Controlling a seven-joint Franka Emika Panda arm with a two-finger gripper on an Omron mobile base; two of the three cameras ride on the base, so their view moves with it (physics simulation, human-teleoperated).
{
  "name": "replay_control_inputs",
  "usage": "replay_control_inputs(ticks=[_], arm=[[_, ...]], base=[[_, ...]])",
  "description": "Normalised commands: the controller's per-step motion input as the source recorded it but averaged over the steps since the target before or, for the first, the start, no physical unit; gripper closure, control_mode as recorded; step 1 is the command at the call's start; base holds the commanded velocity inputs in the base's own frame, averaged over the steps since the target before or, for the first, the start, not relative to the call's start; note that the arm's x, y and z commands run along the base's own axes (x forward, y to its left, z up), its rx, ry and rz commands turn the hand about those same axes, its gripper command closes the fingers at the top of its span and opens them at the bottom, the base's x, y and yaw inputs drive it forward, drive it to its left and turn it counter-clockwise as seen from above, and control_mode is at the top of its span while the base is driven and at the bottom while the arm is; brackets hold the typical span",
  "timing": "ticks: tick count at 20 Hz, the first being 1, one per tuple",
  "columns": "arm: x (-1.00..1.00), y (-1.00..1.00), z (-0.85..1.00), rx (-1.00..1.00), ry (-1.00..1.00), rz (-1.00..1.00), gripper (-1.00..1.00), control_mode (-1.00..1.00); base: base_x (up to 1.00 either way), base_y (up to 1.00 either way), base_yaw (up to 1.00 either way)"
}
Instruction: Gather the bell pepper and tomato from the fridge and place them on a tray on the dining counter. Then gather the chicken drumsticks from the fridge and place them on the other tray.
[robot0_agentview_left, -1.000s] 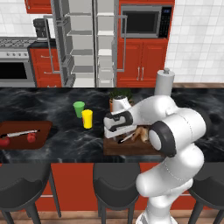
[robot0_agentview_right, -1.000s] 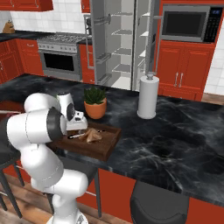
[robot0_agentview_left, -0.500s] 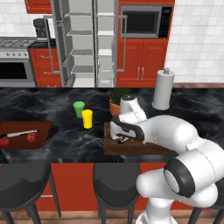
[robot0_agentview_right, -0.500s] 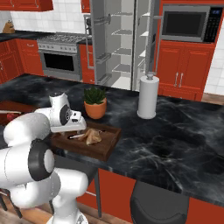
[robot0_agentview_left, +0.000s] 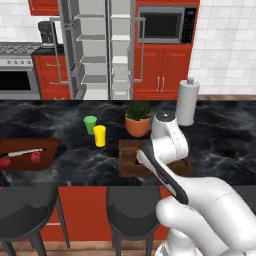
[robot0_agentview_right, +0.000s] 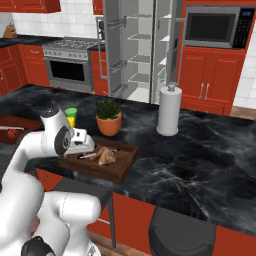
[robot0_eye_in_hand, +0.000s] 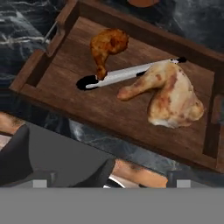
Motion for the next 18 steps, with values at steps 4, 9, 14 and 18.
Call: replay_control_inputs(ticks=[4,9,14,18], arm=[[-0.82,-0.18,0.66,0.0,-0.14,0.0,-1.0,-1.0],[-0.88,-0.19,0.64,0.0,-0.13,0.0,-1.0,-1.0],[-0.96,-0.16,0.55,0.0,-0.14,0.0,-1.0,-1.0],[-1.0,-0.15,0.21,0.0,-0.14,0.0,-1.0,-1.0]], base=[[0.0,0.0,0.0],[0.0,0.0,0.0],[0.0,0.0,0.0],[0.0,0.0,0.0]])
